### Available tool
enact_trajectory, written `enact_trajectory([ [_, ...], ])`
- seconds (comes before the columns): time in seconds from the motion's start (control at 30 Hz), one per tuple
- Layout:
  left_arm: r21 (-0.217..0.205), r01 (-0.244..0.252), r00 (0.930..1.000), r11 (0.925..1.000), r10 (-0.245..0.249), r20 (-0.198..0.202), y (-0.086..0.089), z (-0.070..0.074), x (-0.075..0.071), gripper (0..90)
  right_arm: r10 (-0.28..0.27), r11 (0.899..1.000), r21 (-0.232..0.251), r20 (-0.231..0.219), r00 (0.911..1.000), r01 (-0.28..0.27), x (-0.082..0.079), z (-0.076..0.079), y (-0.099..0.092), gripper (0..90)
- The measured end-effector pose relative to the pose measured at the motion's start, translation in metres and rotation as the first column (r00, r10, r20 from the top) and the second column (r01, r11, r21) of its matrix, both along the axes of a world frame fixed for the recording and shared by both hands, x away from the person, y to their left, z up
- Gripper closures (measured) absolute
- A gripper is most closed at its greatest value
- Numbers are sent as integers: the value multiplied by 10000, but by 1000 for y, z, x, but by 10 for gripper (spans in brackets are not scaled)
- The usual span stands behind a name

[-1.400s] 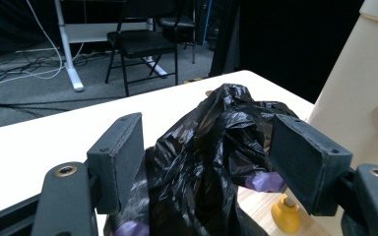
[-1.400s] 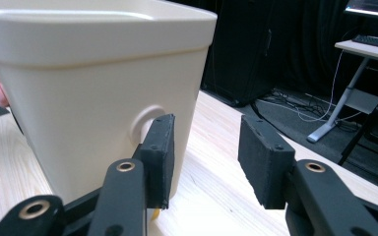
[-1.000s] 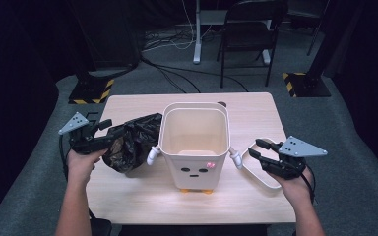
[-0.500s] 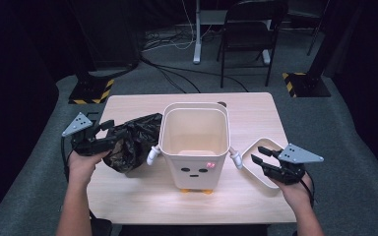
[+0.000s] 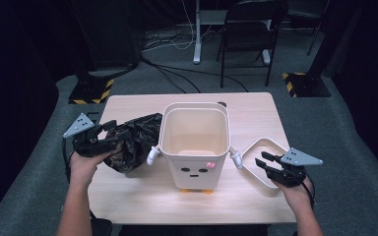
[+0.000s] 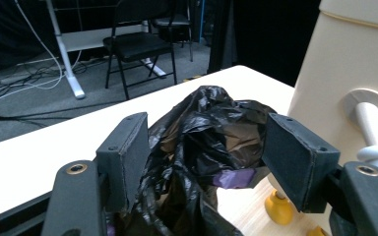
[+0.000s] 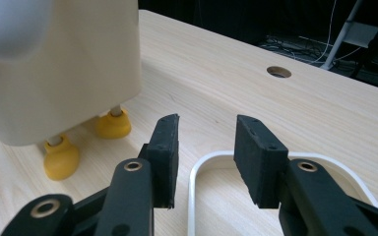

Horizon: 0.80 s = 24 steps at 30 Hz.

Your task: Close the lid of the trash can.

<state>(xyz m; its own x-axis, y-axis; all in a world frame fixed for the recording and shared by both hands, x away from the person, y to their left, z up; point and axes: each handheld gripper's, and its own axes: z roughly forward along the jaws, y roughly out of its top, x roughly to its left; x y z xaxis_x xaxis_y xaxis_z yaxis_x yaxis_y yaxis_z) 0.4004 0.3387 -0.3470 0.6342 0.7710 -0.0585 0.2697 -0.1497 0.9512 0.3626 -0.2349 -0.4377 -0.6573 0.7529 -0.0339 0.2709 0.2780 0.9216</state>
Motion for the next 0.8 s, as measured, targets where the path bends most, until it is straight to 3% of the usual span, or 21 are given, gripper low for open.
enact_trajectory([
  [0.5,9,42,10000,10000,-42,-86,-5,-1,3,337,57,9984,-567,-469,9989,-84,6,-22,5,588],
  [0.8,328,-94,9998,9994,100,-159,-1,-4,7,309,247,9953,-913,-853,9960,-325,8,-31,8,546],
])
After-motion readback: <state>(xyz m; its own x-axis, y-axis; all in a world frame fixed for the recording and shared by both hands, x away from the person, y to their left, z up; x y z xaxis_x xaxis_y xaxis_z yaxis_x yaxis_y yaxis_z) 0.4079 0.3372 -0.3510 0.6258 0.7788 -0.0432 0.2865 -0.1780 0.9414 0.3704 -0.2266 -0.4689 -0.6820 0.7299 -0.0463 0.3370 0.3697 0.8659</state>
